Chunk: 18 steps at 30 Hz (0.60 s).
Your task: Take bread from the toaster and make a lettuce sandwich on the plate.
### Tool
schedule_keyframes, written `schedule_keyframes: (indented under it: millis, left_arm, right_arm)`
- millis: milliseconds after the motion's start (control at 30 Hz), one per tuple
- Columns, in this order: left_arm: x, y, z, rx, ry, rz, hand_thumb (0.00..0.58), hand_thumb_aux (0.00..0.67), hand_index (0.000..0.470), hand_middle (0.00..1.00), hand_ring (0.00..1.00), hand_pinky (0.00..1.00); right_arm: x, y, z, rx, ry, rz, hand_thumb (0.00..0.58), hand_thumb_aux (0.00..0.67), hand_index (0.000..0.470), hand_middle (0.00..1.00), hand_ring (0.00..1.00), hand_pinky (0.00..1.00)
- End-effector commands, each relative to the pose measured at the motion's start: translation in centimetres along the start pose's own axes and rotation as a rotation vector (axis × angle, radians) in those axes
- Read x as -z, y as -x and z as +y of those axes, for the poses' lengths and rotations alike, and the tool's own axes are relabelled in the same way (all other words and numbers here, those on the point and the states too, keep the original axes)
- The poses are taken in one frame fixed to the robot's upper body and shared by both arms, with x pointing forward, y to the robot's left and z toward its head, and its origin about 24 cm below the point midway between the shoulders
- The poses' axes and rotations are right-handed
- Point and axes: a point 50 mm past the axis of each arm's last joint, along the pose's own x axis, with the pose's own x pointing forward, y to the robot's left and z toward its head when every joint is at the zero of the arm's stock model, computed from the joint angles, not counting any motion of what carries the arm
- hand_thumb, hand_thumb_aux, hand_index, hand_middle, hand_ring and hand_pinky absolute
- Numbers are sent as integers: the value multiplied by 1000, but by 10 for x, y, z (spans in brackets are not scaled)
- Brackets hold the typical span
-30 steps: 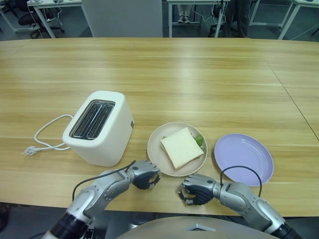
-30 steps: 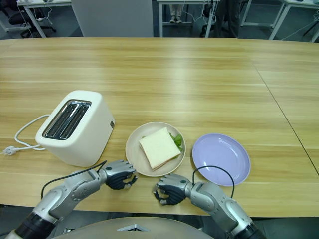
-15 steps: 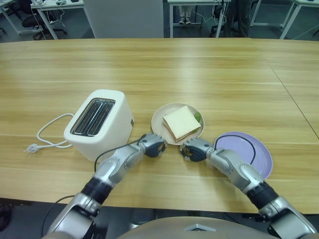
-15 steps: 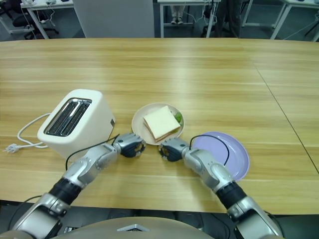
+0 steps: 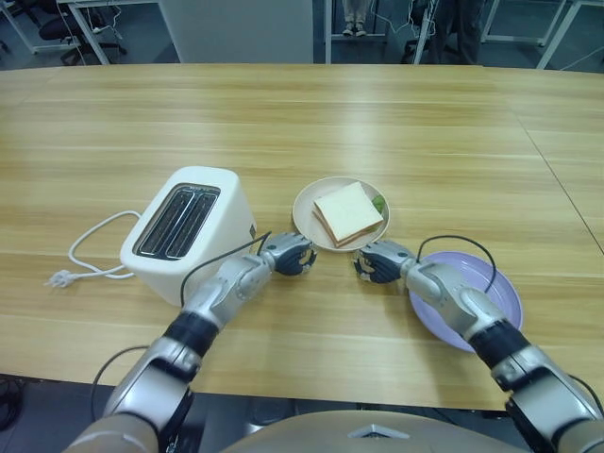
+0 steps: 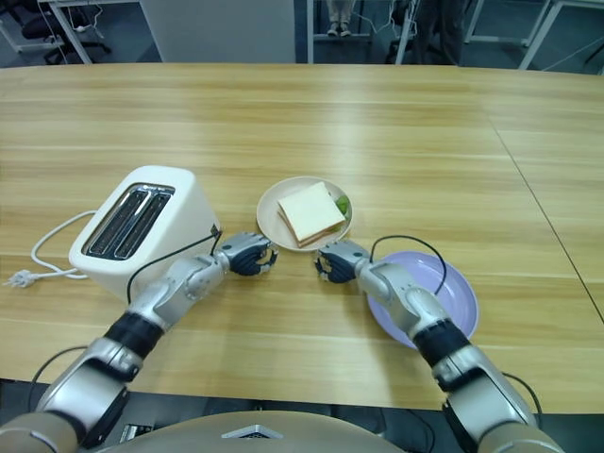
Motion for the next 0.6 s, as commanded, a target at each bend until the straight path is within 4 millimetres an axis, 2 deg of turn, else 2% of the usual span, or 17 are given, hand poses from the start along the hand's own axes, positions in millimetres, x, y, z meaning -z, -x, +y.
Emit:
schedule_keyframes:
  millis: [33,67,100,133,167,200,233,267,300,333,400,500,600]
  left_arm:
    - [-33,30,28,-145,162,-154,472,381,262,1000,1000,1000]
    - [-39,40,33,-184,200,-178,438,339,233,1000,1000,1000]
    - [-46,51,40,-231,246,-203,340,239,164,992,992,992]
    - [-51,61,47,-281,285,-228,212,137,94,886,886,886]
    - [-57,71,53,-336,332,-256,0,0,0,486,486,486]
    - [-61,80,59,-393,390,-285,0,0,0,486,486,486]
    - [-65,88,65,-458,458,-317,0,0,0,271,271,271]
    - [-68,96,70,-512,521,-345,0,0,0,0,0,0]
    - [-71,103,74,-567,588,-371,0,0,0,0,0,0]
    - [-71,110,76,-628,652,-391,0,0,0,0,0,0]
    - [-71,119,77,-696,722,-400,0,0,0,0,0,0]
    - [-60,128,71,-787,856,-390,0,0,0,0,0,0]
    - [-51,132,65,-810,939,-395,0,0,0,0,0,0]
  right_arm:
    - [-12,34,-33,113,-232,-138,580,670,460,1000,1000,1000]
    - [-15,43,-41,146,-300,-185,580,670,460,1000,1000,1000]
    - [-19,52,-50,192,-361,-246,580,670,460,1000,1000,1000]
    - [-21,61,-59,239,-427,-309,580,670,460,1000,1000,1000]
    - [-22,69,-67,282,-489,-364,580,670,460,1000,1000,1000]
    - [-24,75,-74,325,-537,-419,580,670,460,1000,1000,1000]
    - [-23,81,-80,375,-596,-459,580,670,460,988,988,988]
    - [-23,87,-85,426,-651,-498,580,670,460,686,686,686]
    - [-22,92,-89,474,-715,-537,420,318,218,388,388,388]
    - [-21,95,-90,524,-792,-563,0,0,0,0,0,0]
    - [-19,97,-88,573,-885,-591,0,0,0,0,0,0]
    - [-12,98,-79,637,-1023,-625,0,0,0,0,0,0]
    - [-4,97,-73,686,-1130,-652,0,0,0,0,0,0]
